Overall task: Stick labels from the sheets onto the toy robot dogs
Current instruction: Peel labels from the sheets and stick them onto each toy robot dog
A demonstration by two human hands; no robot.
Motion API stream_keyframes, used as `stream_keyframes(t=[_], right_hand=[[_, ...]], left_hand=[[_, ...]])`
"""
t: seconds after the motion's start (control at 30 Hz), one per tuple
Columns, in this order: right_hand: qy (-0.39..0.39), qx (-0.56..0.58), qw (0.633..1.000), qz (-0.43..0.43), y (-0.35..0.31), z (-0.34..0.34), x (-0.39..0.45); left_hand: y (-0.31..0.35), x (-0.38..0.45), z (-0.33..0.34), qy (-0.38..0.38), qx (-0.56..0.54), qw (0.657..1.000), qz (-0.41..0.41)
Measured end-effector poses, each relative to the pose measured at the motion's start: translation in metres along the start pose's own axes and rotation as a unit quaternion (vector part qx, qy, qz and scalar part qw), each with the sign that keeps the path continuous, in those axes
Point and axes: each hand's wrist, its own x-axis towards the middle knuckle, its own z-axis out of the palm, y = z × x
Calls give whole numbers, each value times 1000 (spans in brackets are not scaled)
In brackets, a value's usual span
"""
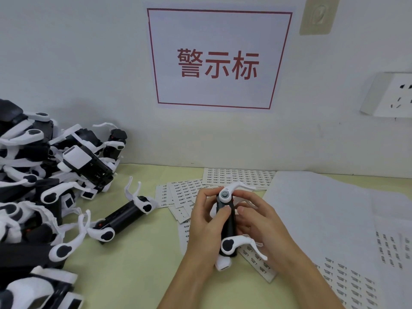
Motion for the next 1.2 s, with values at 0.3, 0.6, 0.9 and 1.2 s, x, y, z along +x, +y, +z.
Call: stream_keyframes(t=[0.3, 0.6, 0.9, 1.2], right_hand=[[-10, 29, 1000, -3, -5, 0, -2], [1, 47, 999, -3, -9, 2, -4], [-11, 45, 999, -11, -9, 1, -5], [-11, 52, 999, -7, -5, 0, -3]], left_hand=[[3, 0, 1, 1, -31, 999, -11], [7, -3, 1, -29, -38, 999, -8], [9, -4, 3, -8, -27, 999, -20], [10, -6, 3, -19, -3, 1000, -15]])
